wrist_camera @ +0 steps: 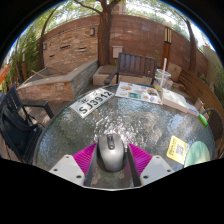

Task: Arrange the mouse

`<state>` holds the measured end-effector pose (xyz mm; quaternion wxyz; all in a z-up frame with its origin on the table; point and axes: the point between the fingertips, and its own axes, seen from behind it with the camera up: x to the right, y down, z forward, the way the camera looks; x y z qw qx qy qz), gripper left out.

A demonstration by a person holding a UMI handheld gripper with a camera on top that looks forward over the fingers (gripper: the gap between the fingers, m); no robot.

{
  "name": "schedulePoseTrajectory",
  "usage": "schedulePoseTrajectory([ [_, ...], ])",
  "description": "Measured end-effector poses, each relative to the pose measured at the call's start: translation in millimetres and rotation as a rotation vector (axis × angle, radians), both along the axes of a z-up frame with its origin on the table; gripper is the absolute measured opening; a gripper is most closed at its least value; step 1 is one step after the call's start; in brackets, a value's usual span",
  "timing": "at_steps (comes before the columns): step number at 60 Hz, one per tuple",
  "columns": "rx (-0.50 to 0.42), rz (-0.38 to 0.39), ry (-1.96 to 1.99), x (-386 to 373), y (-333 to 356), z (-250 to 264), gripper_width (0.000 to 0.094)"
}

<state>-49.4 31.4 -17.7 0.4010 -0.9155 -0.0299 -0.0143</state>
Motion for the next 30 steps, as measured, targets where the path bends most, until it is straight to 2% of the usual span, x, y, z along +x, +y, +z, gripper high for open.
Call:
schedulePoseTrajectory([
  [1, -0.001, 0.002, 0.011, -2, 0, -1, 0.0514],
  [3, 0.000, 0.003, 0.015, -4, 0, 0, 0.0509],
  [7, -0.001, 0.041, -0.008, -6, 0, 0, 0.0441],
  [16, 0.028, 0.048, 0.044, -9, -2, 24, 0.0360],
  [23, 0.168, 0.078, 0.107, -2, 3, 112, 0.0362],
  [30, 0.353, 0.050, 0.158, 49, -1, 227, 0.0361],
])
